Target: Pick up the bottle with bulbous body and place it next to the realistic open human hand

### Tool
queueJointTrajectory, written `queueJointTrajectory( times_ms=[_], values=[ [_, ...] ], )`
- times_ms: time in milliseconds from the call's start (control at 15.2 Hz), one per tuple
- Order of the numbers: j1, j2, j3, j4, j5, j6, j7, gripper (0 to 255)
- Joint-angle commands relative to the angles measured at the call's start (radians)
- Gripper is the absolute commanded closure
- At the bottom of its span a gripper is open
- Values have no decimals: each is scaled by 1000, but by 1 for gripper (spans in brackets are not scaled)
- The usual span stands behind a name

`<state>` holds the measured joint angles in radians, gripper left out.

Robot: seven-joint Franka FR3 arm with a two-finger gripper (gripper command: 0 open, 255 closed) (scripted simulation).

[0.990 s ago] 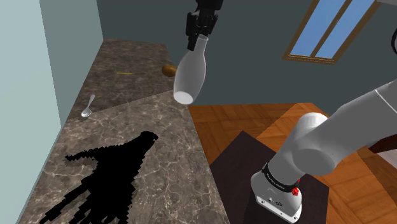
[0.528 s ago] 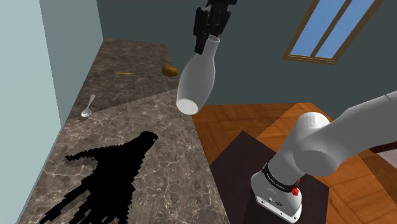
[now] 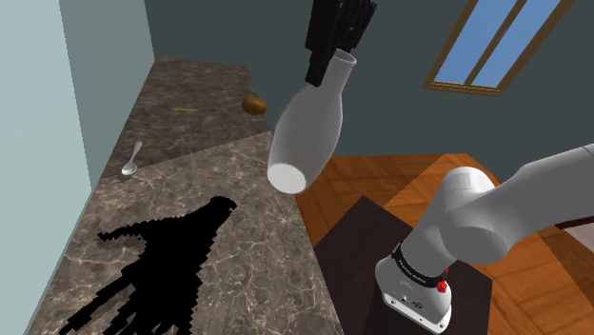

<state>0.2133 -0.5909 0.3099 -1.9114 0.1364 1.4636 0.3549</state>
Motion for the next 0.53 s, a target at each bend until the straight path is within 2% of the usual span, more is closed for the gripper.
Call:
queueJointTrajectory(
  times_ms=[0, 462],
  values=[
    [11, -20, 28, 6, 17, -22, 40, 255],
    [37, -29, 146, 115, 74, -119, 199, 255]
  ],
)
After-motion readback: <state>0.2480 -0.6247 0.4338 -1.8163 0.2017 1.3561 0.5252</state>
